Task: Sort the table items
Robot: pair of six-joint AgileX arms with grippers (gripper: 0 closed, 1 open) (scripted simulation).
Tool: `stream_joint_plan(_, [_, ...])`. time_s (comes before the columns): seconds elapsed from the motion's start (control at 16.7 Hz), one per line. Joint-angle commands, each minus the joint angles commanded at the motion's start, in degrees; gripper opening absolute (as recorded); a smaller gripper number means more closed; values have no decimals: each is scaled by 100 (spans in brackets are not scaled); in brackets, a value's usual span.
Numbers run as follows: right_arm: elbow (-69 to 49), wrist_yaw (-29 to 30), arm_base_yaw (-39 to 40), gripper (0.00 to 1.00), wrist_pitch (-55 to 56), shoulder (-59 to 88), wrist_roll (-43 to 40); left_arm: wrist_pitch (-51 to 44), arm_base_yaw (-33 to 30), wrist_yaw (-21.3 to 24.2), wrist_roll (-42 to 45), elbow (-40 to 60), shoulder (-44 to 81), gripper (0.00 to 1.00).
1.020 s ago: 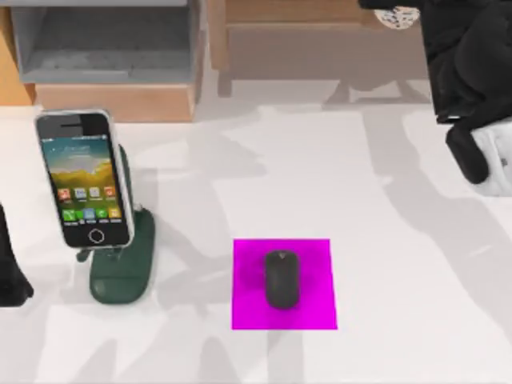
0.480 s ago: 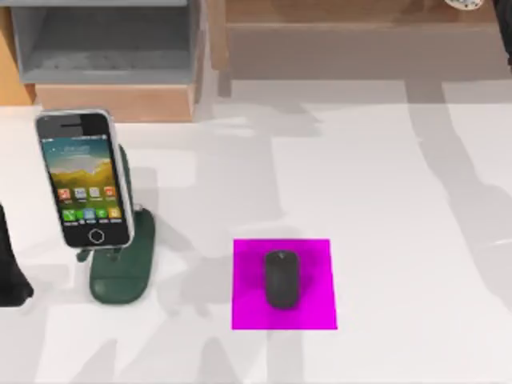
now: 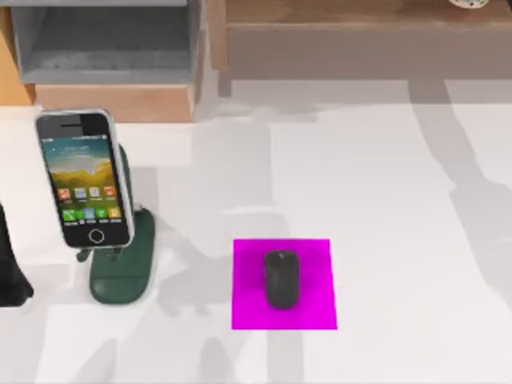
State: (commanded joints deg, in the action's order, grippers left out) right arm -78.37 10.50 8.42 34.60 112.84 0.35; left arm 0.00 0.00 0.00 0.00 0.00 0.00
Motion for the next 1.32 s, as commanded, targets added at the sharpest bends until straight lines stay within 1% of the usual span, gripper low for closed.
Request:
stream_joint_plan(1.2, [0, 0, 0, 0, 0, 0, 0, 0, 0, 0, 0, 0, 0, 100])
stream_joint_plan(1.32, [0, 0, 0, 15, 0, 0, 0, 0, 0, 0, 0, 0, 0, 100])
